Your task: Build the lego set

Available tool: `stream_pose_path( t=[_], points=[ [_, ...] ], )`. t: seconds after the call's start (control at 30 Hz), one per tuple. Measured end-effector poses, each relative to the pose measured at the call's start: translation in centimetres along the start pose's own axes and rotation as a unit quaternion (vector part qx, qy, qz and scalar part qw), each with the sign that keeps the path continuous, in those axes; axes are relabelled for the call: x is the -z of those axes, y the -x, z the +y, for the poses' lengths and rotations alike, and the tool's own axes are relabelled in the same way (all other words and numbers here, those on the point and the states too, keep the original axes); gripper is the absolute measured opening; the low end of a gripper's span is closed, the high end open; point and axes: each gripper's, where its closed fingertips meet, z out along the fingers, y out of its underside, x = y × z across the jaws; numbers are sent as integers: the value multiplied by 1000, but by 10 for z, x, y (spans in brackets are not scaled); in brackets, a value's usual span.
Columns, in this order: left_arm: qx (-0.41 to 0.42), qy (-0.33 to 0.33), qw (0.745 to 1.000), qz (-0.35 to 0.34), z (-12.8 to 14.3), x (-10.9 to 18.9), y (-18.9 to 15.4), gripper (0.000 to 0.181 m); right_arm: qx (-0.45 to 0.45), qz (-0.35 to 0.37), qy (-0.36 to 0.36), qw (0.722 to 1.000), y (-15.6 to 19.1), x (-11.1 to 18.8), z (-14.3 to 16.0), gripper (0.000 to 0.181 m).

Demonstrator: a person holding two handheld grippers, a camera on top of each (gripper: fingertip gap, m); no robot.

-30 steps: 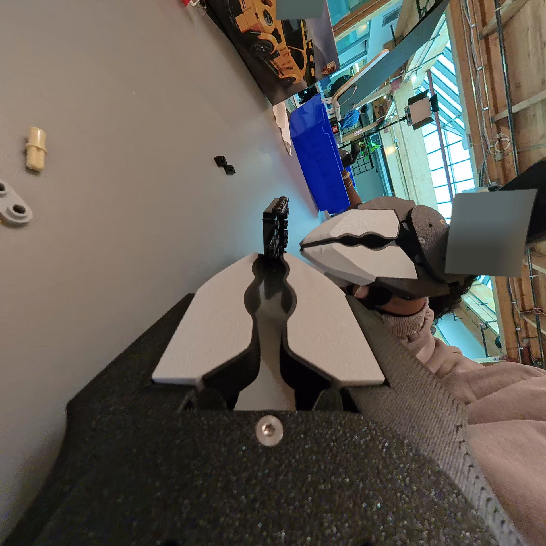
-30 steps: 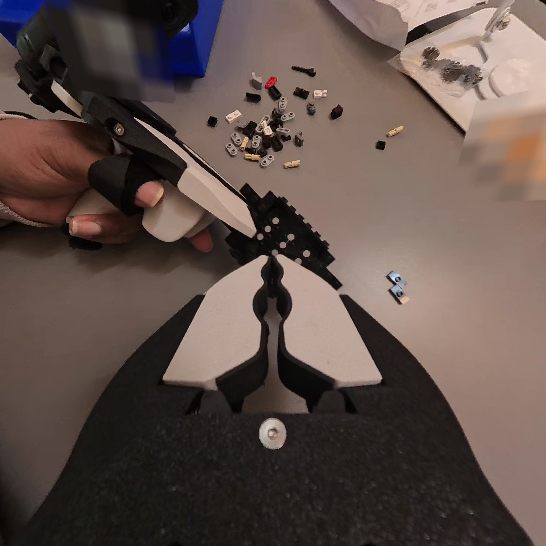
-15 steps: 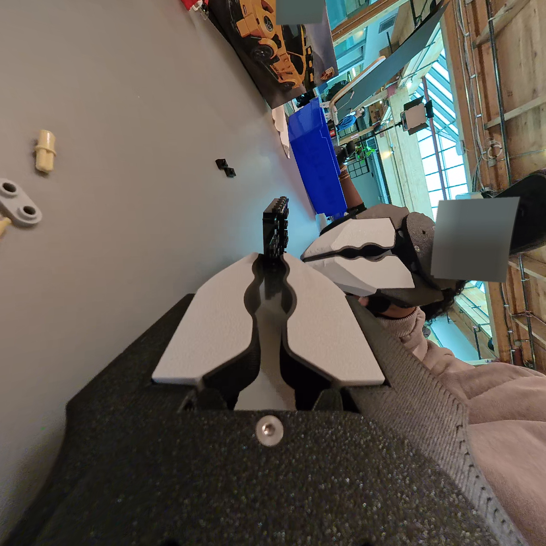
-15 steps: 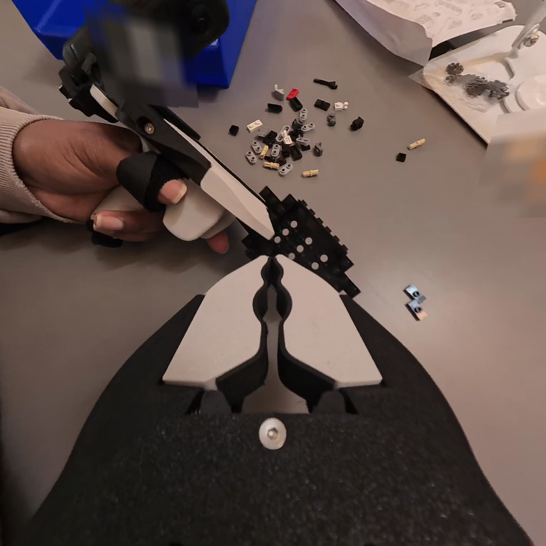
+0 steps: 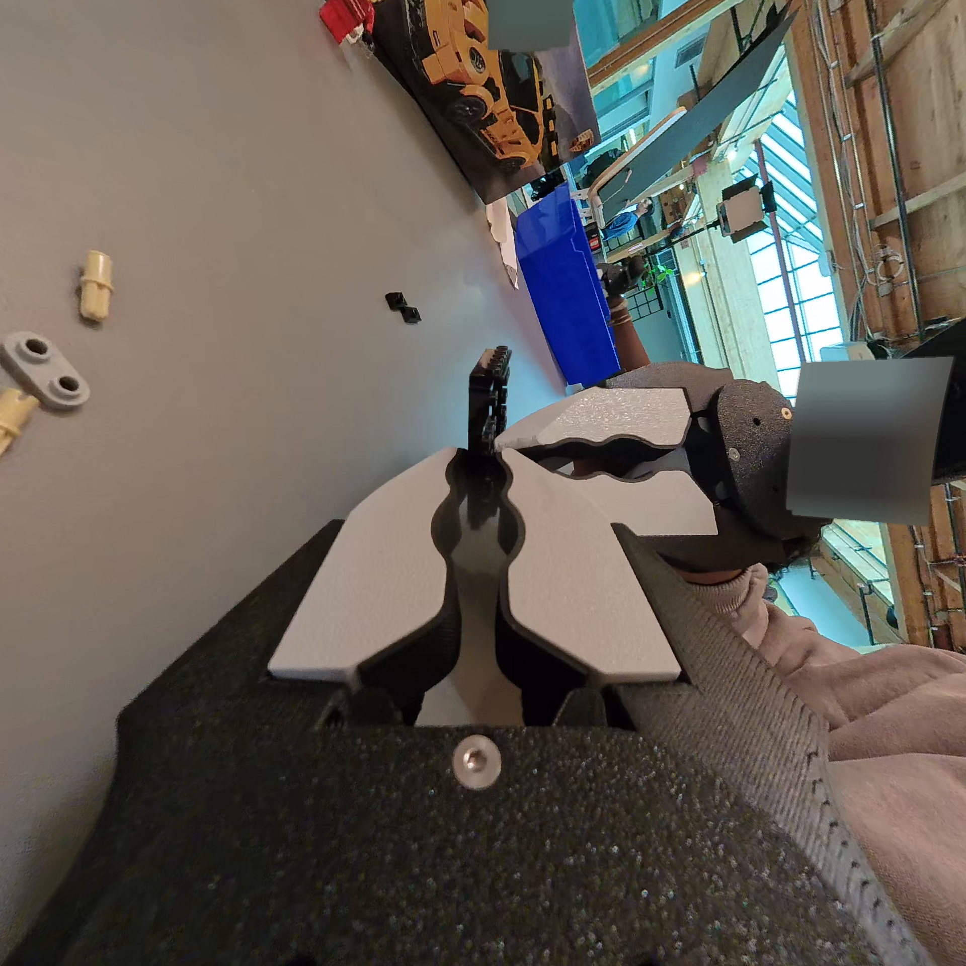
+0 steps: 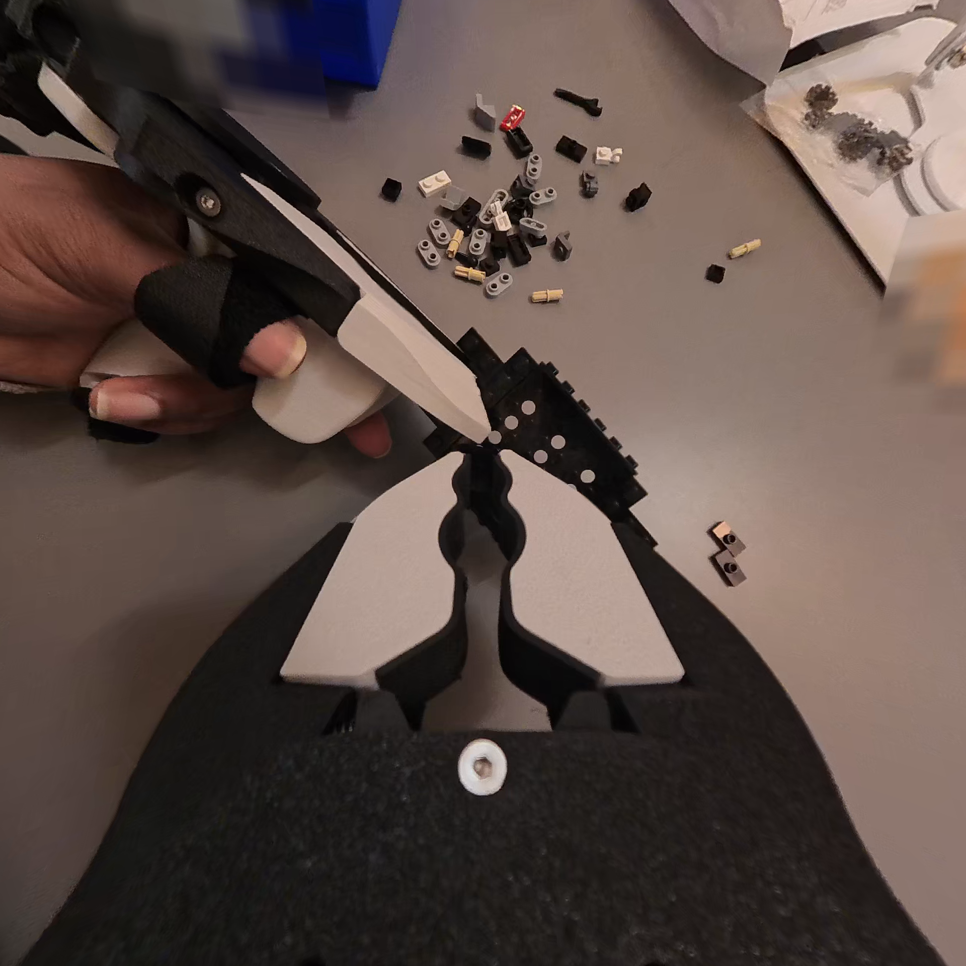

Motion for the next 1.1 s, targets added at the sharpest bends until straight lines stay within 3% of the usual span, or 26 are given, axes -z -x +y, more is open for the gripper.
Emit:
stream_pose_path(
  t=[0.17, 0.3, 0.5, 0.73, 0.87, 1.1],
  points=[
    [7, 5, 1000, 5, 1, 0, 1, 10, 51, -37, -14, 998, 0, 15, -3, 7],
    [14, 17, 1000, 14, 5, -3, 0, 9, 223, -67, 16, 972, -8, 33, -2, 7],
    [24, 34, 999, 29, 10, -5, -3, 9, 409, -176, 73, 892, 2, 37, 12, 7],
    [26, 69, 996, 46, 18, -7, -7, 10, 592, -252, 153, 751, 9, 35, 24, 7],
    [29, 89, 994, 54, 22, -7, -7, 10, 643, -285, 190, 686, 8, 36, 32, 7],
    [48, 109, 990, 70, 28, -8, -11, 9, 690, -324, 220, 609, 12, 34, 46, 7]
  ],
)
